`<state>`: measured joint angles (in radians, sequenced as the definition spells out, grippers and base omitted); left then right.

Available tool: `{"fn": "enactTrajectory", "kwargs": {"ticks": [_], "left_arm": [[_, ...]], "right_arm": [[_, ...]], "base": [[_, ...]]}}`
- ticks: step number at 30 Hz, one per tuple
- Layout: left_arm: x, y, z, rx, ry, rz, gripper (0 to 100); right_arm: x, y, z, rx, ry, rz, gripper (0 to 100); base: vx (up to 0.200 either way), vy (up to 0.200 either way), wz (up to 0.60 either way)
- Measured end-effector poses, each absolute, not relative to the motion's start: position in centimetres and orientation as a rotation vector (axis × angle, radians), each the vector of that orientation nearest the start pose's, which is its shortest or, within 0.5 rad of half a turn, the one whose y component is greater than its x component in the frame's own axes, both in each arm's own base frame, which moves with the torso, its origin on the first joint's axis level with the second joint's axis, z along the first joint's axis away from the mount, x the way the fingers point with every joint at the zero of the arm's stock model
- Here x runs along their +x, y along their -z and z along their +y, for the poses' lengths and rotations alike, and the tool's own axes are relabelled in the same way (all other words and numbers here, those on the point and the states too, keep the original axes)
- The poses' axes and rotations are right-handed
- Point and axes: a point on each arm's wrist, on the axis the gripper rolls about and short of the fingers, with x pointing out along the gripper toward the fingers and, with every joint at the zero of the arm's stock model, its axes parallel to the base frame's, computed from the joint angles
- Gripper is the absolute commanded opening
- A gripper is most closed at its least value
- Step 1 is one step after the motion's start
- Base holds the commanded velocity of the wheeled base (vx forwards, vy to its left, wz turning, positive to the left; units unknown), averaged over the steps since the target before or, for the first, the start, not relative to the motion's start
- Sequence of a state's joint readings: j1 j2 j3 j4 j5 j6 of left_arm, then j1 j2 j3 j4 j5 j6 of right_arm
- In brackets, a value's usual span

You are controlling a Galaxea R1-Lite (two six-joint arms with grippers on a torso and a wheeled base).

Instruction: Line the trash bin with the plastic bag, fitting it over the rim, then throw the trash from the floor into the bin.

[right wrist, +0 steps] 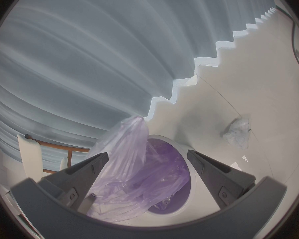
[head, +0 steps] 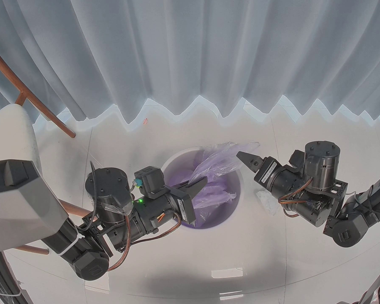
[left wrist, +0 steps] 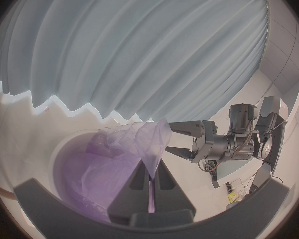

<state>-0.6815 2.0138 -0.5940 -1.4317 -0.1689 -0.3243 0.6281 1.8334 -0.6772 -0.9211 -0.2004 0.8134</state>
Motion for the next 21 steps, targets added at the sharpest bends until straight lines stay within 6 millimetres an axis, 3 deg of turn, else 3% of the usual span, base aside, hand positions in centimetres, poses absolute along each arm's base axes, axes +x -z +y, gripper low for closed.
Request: {"fn": "enactTrajectory", "kwargs": {"ticks": [21], "left_arm": [[25.4,-11.2,-21.4,-0.314,0.857,0.103,0]], "right_arm": [[27.5,-11.9,19.5,0.697,-0.312,0.379,100]], "base": [[0.0,0.0,0.0]]}}
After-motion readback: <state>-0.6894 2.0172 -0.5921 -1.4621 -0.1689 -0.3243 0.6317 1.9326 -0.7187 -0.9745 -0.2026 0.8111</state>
